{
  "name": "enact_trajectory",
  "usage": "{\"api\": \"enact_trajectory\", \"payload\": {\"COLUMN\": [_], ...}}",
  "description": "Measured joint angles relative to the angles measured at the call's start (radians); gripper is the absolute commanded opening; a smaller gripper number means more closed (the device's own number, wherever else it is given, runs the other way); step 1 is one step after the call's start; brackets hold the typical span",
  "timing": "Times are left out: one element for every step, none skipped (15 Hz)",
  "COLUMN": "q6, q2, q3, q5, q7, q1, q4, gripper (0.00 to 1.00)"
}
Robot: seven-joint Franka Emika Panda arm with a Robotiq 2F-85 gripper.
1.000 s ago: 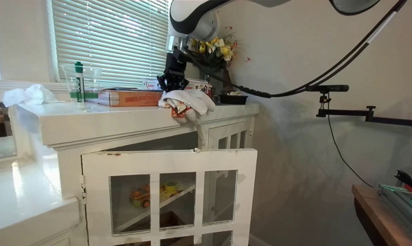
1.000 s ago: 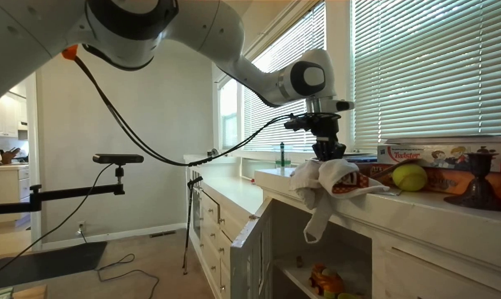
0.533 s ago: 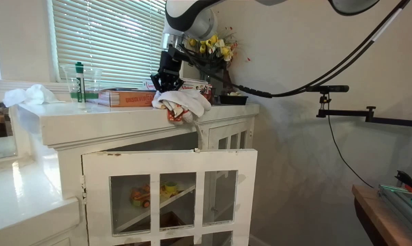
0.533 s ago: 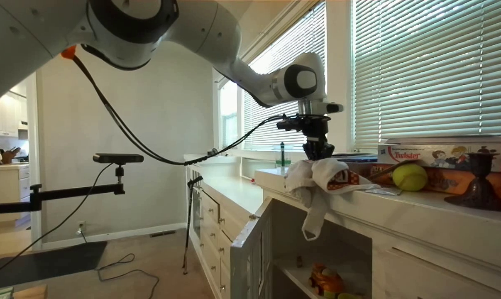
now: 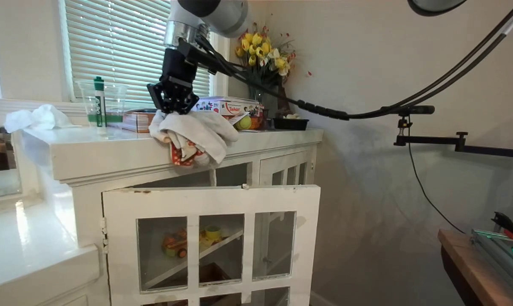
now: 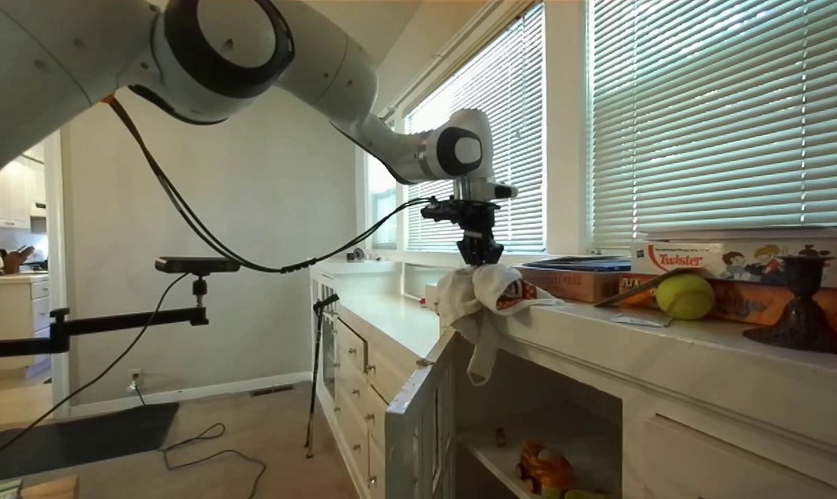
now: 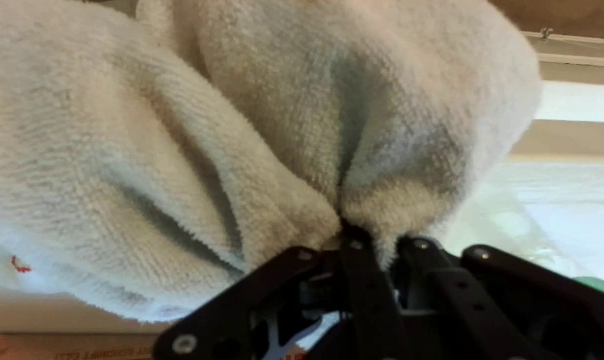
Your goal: Use the towel to wipe the countertop.
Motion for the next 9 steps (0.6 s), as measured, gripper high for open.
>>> {"api": "enact_trajectory", "payload": {"q6": [0.0,0.0,0.0,0.0,0.0,0.0,0.0,0.0,0.0], "q2": [0.003,0.004,0.004,0.003,0.003,0.003,0.003,0.003,0.003], "q3": [-0.003,-0.009,-0.016,-0.025,-0.036,-0.046,-0.057,-0.066,-0.073], "q5": [0.0,0.001,0.003,0.007,0.011,0.015,0.02,0.024,0.028], "q7": [0.0,0.0,0.0,0.001,0.002,0.003,0.004,0.006,0.009], "q1": [-0.005,-0.015,-0.029,-0.046,-0.066,-0.087,-0.107,-0.126,-0.143], "q4": [0.005,0.006,0.007,0.007,0.007,0.007,0.007,0.007,0.007], "gripper": [0.03,0.03,0.03,0.03,0.03,0.03,0.03,0.03,0.03]}}
